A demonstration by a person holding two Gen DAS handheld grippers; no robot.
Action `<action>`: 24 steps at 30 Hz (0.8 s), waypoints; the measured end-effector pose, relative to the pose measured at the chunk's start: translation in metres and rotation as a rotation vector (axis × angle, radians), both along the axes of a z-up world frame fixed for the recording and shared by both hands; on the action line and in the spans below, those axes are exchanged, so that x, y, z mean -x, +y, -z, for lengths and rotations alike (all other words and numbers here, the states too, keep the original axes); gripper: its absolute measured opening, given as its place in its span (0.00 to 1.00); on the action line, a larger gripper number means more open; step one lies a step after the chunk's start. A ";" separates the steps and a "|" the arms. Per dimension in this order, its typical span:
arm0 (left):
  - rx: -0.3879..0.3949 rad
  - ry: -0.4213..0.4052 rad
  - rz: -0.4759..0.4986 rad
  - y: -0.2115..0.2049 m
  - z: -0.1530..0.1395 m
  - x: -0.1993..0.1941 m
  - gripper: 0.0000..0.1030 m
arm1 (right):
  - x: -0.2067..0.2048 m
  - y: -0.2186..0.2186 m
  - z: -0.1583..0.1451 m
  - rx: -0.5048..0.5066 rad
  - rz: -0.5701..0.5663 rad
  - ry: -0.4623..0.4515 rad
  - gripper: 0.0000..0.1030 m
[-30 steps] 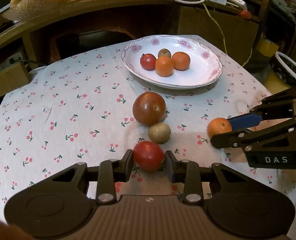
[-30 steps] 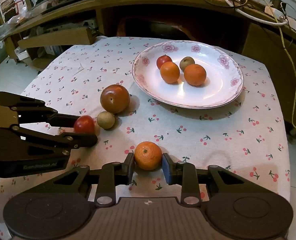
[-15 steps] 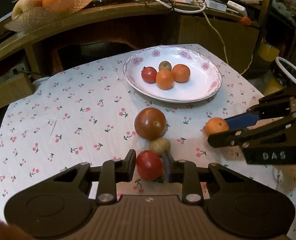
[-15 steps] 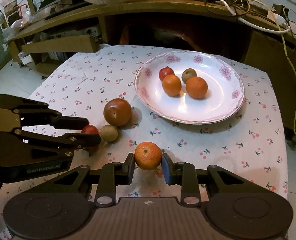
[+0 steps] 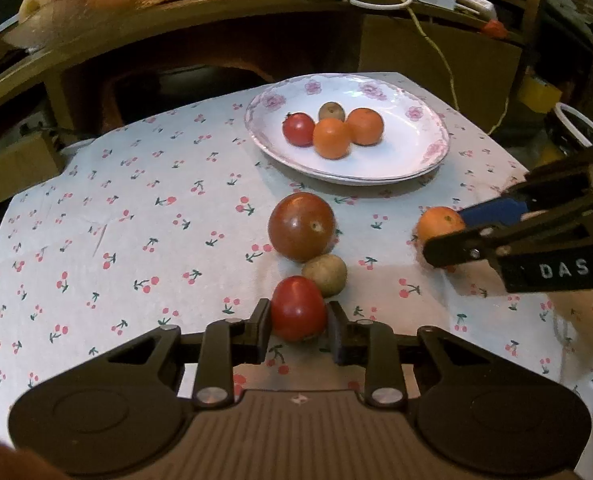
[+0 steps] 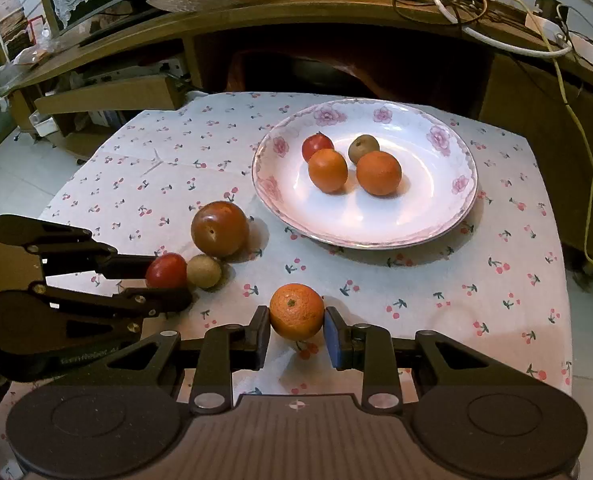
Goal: Organize fruits
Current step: 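Grasp the orange with the right tool while the left tool grasps the red tomato, then carry the orange and tomato over the white plate and open both tools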
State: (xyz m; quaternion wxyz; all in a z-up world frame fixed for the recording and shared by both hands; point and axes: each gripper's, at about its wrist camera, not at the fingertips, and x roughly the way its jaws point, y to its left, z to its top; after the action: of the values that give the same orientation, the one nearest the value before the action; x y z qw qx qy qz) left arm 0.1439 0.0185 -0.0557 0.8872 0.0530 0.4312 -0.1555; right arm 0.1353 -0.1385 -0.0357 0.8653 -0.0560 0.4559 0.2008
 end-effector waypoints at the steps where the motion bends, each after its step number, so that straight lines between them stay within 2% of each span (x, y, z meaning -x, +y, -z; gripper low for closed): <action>1: -0.003 -0.004 0.003 0.000 -0.001 0.000 0.33 | -0.001 0.000 -0.001 0.000 0.000 -0.003 0.30; 9: 0.027 -0.054 -0.012 0.003 -0.022 -0.002 0.33 | -0.011 -0.007 -0.012 -0.008 0.033 -0.049 0.30; 17: 0.041 -0.114 -0.011 -0.012 -0.041 -0.031 0.33 | -0.029 -0.017 -0.022 -0.027 0.083 -0.087 0.30; 24: 0.031 -0.123 0.006 -0.028 -0.038 -0.054 0.33 | -0.045 -0.020 -0.020 -0.027 0.104 -0.100 0.30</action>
State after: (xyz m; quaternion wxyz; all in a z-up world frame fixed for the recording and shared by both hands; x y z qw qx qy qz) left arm 0.1982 -0.0094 -0.0172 0.9122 0.0501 0.3734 -0.1613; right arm 0.1807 -0.1582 -0.0155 0.8970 -0.0303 0.4114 0.1585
